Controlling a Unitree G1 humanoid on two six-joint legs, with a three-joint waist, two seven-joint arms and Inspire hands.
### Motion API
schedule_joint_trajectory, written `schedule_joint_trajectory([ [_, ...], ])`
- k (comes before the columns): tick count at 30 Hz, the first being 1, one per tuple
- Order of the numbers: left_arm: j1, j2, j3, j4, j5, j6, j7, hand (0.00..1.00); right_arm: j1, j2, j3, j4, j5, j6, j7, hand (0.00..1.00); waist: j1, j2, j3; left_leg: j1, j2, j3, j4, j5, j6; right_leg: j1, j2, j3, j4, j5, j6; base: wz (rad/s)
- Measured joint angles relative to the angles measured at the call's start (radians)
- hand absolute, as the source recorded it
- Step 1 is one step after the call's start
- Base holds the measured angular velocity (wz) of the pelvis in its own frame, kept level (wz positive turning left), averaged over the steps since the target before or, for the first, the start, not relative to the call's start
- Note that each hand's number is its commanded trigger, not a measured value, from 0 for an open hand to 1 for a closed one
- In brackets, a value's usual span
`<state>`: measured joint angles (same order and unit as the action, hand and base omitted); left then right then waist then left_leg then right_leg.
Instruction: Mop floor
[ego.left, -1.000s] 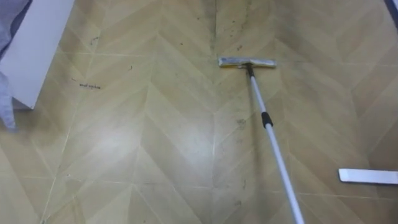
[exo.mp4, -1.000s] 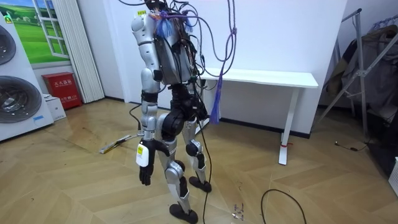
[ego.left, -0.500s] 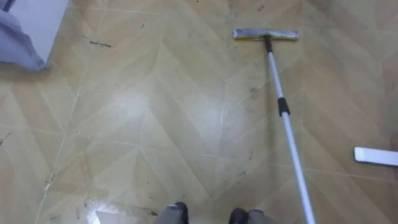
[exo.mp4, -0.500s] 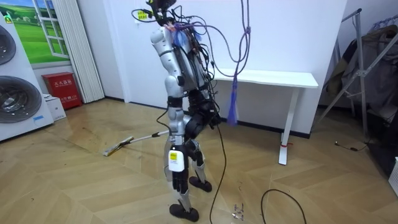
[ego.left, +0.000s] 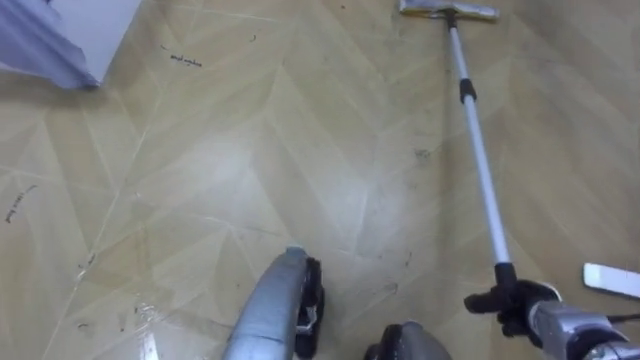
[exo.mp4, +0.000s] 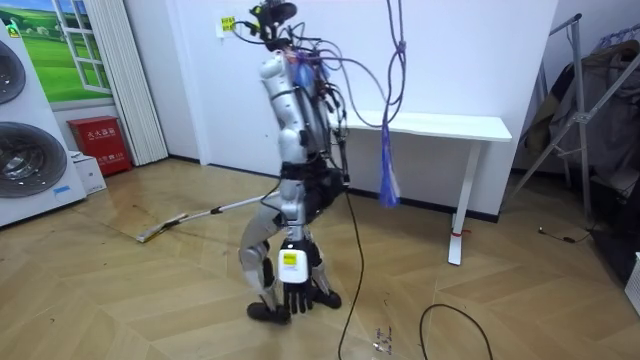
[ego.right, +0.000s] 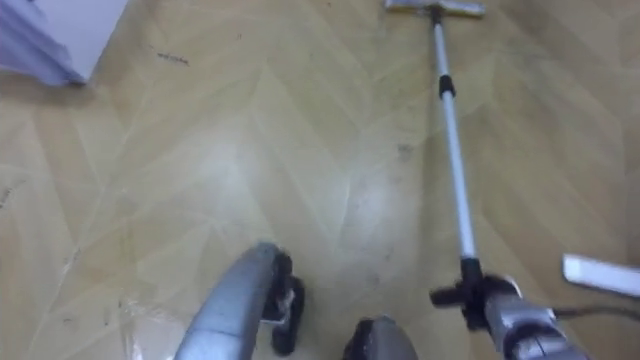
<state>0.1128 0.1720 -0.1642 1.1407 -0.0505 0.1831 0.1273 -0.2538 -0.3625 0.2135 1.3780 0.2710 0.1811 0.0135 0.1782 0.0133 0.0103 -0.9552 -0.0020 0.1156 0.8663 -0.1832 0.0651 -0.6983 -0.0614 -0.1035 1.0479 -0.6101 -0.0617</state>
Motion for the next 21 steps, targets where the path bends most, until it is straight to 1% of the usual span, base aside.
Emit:
schedule_joint_trajectory([
  [1, -0.015, 0.000, 0.002, 0.010, 0.001, 0.003, -0.007, 0.00, 0.018, -0.002, 0.000, 0.007, -0.002, 0.001, -0.002, 1.00, -0.003, -0.001, 0.0004, 0.004, -0.005, 0.009, -0.001, -0.015, 0.015, 0.009, -0.007, 0.006, -0.008, 0.001, 0.000, 0.11],
  [2, -0.045, -0.001, 0.005, 0.024, -0.002, 0.006, -0.011, 0.00, 0.051, -0.006, 0.000, 0.038, -0.002, 0.004, -0.003, 1.00, -0.018, -0.002, -0.0032, 0.018, -0.028, 0.025, 0.004, -0.060, 0.047, 0.018, -0.032, 0.020, 0.004, 0.004, 0.011, 0.20],
  [3, -0.067, -0.005, 0.011, 0.032, 0.000, 0.005, -0.005, 0.00, 0.086, -0.014, 0.000, 0.067, -0.004, 0.006, -0.012, 1.00, -0.037, 0.009, -0.0017, 0.024, -0.054, 0.025, 0.039, -0.109, 0.063, -0.020, -0.057, 0.028, 0.120, 0.057, 0.030, 0.26],
  [4, -0.075, -0.006, 0.012, 0.029, 0.005, 0.004, 0.002, 0.00, 0.113, -0.017, 0.001, 0.070, -0.004, 0.009, -0.020, 1.00, -0.046, 0.021, -0.0026, 0.030, -0.063, 0.022, 0.064, -0.140, 0.072, -0.052, -0.061, 0.035, 0.195, 0.113, 0.041, 0.18],
  [5, -0.080, -0.008, 0.023, 0.005, 0.015, -0.007, 0.019, 0.00, 0.178, -0.013, 0.001, 0.067, -0.001, 0.012, -0.034, 1.00, -0.054, 0.037, -0.0067, 0.047, -0.066, 0.018, 0.109, -0.198, 0.075, -0.114, -0.054, 0.069, 0.330, 0.225, 0.055, 0.00],
  [6, -0.078, -0.003, 0.025, -0.023, 0.016, -0.018, 0.038, 0.00, 0.220, 0.004, 0.001, 0.056, -0.001, 0.028, -0.048, 1.00, -0.057, 0.050, -0.0089, 0.065, -0.065, 0.016, 0.139, -0.248, 0.085, -0.173, -0.041, 0.087, 0.403, 0.249, 0.061, -0.12],
  [7, -0.079, -0.002, 0.025, -0.032, 0.017, -0.021, 0.046, 0.00, 0.229, 0.014, 0.000, 0.054, -0.001, 0.037, -0.054, 1.00, -0.070, 0.055, -0.0087, 0.072, -0.065, 0.015, 0.146, -0.263, 0.092, -0.207, -0.038, 0.093, 0.417, 0.248, 0.060, -0.11],
  [8, -0.081, -0.002, 0.024, -0.050, 0.023, -0.026, 0.058, 0.00, 0.245, 0.040, -0.001, 0.053, 0.001, 0.044, -0.061, 1.00, -0.097, 0.066, -0.0057, 0.091, -0.066, 0.013, 0.145, -0.284, 0.102, -0.271, -0.031, 0.096, 0.393, 0.245, 0.064, -0.10],
  [9, -0.081, -0.006, 0.020, -0.062, 0.025, -0.032, 0.060, 0.00, 0.258, 0.065, -0.001, 0.053, 0.008, 0.045, -0.070, 1.00, -0.110, 0.075, -0.0042, 0.112, -0.066, 0.011, 0.133, -0.305, 0.104, -0.319, -0.014, 0.100, 0.314, 0.243, 0.067, -0.13],
  [10, -0.081, -0.009, 0.019, -0.062, 0.026, -0.032, 0.059, 0.00, 0.263, 0.078, -0.004, 0.053, 0.009, 0.047, -0.076, 1.00, -0.112, 0.077, -0.0048, 0.124, -0.066, 0.009, 0.124, -0.316, 0.104, -0.336, -0.004, 0.101, 0.253, 0.243, 0.067, -0.28],
  [11, -0.072, -0.017, 0.018, -0.061, 0.045, -0.031, 0.059, 0.00, 0.266, 0.099, -0.013, 0.053, 0.006, 0.058, -0.082, 1.00, -0.113, 0.078, -0.0049, 0.157, -0.070, -0.004, 0.105, -0.336, 0.099, -0.354, 0.003, 0.092, 0.117, 0.244, 0.067, -0.39],
  [12, -0.055, -0.028, 0.020, -0.061, 0.061, -0.025, 0.059, 0.00, 0.264, 0.110, -0.015, 0.053, 0.004, 0.074, -0.084, 1.00, -0.110, 0.079, -0.0045, 0.196, -0.086, -0.040, 0.081, -0.351, 0.092, -0.355, 0.011, 0.066, -0.030, 0.261, 0.048, -0.46],
  [13, -0.043, -0.032, 0.020, -0.061, 0.065, -0.020, 0.059, 0.00, 0.260, 0.112, -0.015, 0.053, 0.002, 0.081, -0.084, 1.00, -0.106, 0.076, -0.0031, 0.226, -0.095, -0.059, 0.066, -0.358, 0.088, -0.350, 0.013, 0.047, -0.101, 0.279, 0.036, -0.53],
  [14, -0.021, -0.037, 0.022, -0.062, 0.062, -0.002, 0.060, 0.00, 0.238, 0.111, -0.016, 0.053, -0.010, 0.094, -0.087, 1.00, -0.100, 0.069, 0.0020, 0.283, -0.112, -0.094, 0.042, -0.368, 0.077, -0.323, 0.012, 0.012, -0.204, 0.319, 0.019, -0.37],
  [15, -0.004, -0.038, 0.024, -0.060, 0.057, 0.023, 0.065, 0.00, 0.222, 0.108, -0.018, 0.055, -0.024, 0.108, -0.093, 1.00, -0.100, 0.065, 0.0051, 0.328, -0.118, -0.106, 0.068, -0.371, 0.064, -0.279, 0.005, 0.002, -0.213, 0.349, 0.005, -0.19],
  [16, 0.003, -0.037, 0.024, -0.060, 0.051, 0.033, 0.068, 0.00, 0.211, 0.105, -0.021, 0.059, -0.028, 0.116, -0.098, 1.00, -0.098, 0.059, 0.0087, 0.332, -0.111, -0.098, 0.114, -0.363, 0.043, -0.254, -0.007, -0.014, -0.196, 0.347, 0.004, 0.13],
  [17, 0.012, -0.032, 0.024, -0.060, 0.038, 0.041, 0.079, 0.00, 0.173, 0.094, -0.022, 0.070, -0.038, 0.141, -0.102, 1.00, -0.091, 0.053, 0.0112, 0.312, -0.080, -0.067, 0.259, -0.308, -0.044, -0.214, -0.026, -0.040, -0.141, 0.313, -0.004, 0.15],
  [18, 0.016, -0.027, 0.020, -0.059, 0.014, 0.041, 0.092, 0.00, 0.114, 0.074, -0.022, 0.072, -0.050, 0.156, -0.103, 1.00, -0.080, 0.039, 0.0135, 0.267, -0.057, -0.039, 0.406, -0.191, -0.085, -0.193, -0.030, -0.039, -0.086, 0.258, -0.022, 0.09],
  [19, 0.014, -0.025, 0.020, -0.060, -0.007, 0.039, 0.101, 0.00, 0.073, 0.063, -0.022, 0.071, -0.052, 0.158, -0.104, 1.00, -0.074, 0.025, 0.0154, 0.235, -0.056, -0.031, 0.466, -0.113, -0.090, -0.190, -0.039, -0.036, -0.061, 0.232, -0.024, 0.00],
  [20, 0.006, -0.017, 0.006, -0.064, -0.045, 0.029, 0.113, 0.00, -0.014, 0.038, -0.018, 0.069, -0.049, 0.157, -0.106, 1.00, -0.059, 0.003, 0.0164, 0.162, -0.045, -0.022, 0.572, -0.008, -0.089, -0.188, -0.044, -0.028, -0.021, 0.190, -0.024, -0.06],
  [21, 0.005, -0.006, -0.001, -0.095, -0.059, 0.026, 0.120, 0.00, -0.099, 0.029, -0.008, 0.054, -0.045, 0.143, -0.115, 1.00, -0.039, -0.021, 0.0301, 0.074, -0.012, -0.016, 0.654, -0.016, -0.083, -0.182, -0.041, -0.028, 0.007, 0.160, -0.023, -0.09],
])
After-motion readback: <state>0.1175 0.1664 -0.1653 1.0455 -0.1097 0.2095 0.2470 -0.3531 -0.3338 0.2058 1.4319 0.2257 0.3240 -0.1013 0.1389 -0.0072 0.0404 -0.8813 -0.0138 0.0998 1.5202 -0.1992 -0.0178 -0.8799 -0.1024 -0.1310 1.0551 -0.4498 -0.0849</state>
